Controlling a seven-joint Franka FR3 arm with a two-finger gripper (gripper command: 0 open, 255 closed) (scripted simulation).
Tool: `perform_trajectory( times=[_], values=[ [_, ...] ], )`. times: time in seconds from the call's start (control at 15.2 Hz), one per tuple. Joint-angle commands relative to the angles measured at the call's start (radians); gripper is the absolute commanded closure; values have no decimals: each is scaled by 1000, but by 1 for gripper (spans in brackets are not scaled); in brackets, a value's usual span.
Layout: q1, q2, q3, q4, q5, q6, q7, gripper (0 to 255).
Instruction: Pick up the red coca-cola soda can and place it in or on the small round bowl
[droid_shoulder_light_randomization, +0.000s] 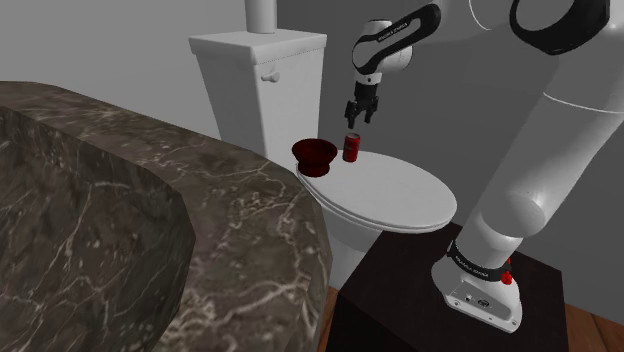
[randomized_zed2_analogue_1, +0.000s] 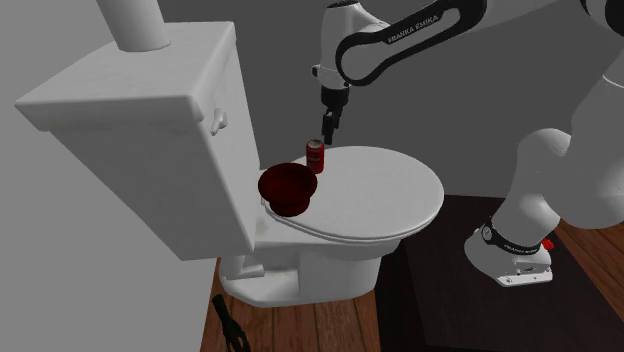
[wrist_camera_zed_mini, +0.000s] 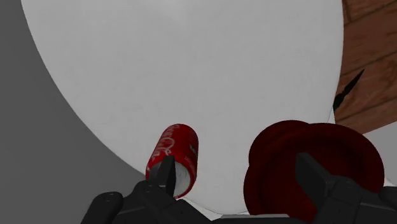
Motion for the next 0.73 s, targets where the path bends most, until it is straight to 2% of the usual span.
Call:
perform_trajectory(
  times=[0.0, 0.53, 0.66],
  values=[
    [-10, 72, -11, 42, 29, 21, -27, 0],
    [-93, 373, -19, 271, 154, 59, -136, 0],
    [-96, 387, -15, 262, 160, 81, -140, 0]
  ],
)
